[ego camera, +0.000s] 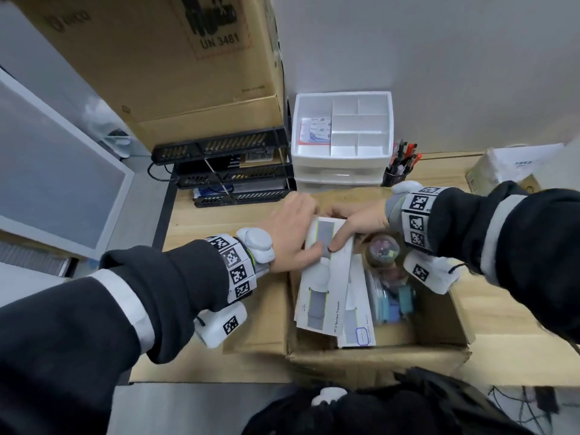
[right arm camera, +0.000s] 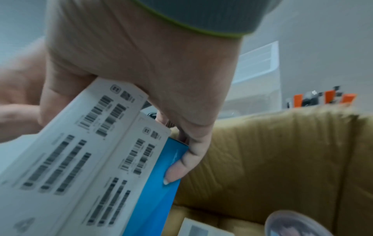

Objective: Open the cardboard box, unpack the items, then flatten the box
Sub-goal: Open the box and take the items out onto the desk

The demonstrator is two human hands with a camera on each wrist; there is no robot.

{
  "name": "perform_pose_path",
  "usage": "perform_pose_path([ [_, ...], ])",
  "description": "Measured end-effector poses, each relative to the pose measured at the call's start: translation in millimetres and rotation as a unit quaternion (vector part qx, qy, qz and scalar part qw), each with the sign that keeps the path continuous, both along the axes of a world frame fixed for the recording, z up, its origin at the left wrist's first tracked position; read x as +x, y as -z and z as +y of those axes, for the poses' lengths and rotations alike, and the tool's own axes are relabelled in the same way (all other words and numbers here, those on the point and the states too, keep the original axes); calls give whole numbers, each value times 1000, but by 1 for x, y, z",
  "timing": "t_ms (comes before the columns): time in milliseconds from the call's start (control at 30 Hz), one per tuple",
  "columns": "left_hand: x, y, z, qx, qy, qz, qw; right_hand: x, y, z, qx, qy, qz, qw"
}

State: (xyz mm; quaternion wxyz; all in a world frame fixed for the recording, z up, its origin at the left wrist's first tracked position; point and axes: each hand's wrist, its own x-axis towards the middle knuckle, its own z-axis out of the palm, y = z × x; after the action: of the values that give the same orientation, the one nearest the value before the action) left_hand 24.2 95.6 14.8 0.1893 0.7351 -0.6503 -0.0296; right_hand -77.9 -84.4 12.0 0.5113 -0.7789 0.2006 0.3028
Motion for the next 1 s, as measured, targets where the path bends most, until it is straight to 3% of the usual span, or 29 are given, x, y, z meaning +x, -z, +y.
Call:
perform_pose_path([
  [133, 9, -19, -8, 60, -126, 121, 983, -13, -37, -35, 41, 63, -12, 997],
  [267, 30, -27, -14, 128, -229, 342, 902, -19, -66, -68, 84, 154, -47, 983],
  [400, 46, -34, -11, 149, -274, 470, 826, -11, -71, -74, 121, 279, -70, 950],
  [533, 70, -30, 3, 117, -326, 478, 807, 10, -57, -55, 170, 342, -78, 921],
  [633, 95, -26, 20, 97, -386, 514, 760, 41, -49, -29, 201, 380, -91, 898],
  [733, 107, -30, 31, 107, -380, 558, 730, 69, -45, -3, 210, 416, -93, 880],
  [800, 121, -29, 40, 88, -396, 574, 712, 92, -41, 14, 210, 427, -77, 876],
  [1000, 164, -13, 57, 24, -482, 537, 692, 142, -25, 52, 212, 425, -24, 880],
])
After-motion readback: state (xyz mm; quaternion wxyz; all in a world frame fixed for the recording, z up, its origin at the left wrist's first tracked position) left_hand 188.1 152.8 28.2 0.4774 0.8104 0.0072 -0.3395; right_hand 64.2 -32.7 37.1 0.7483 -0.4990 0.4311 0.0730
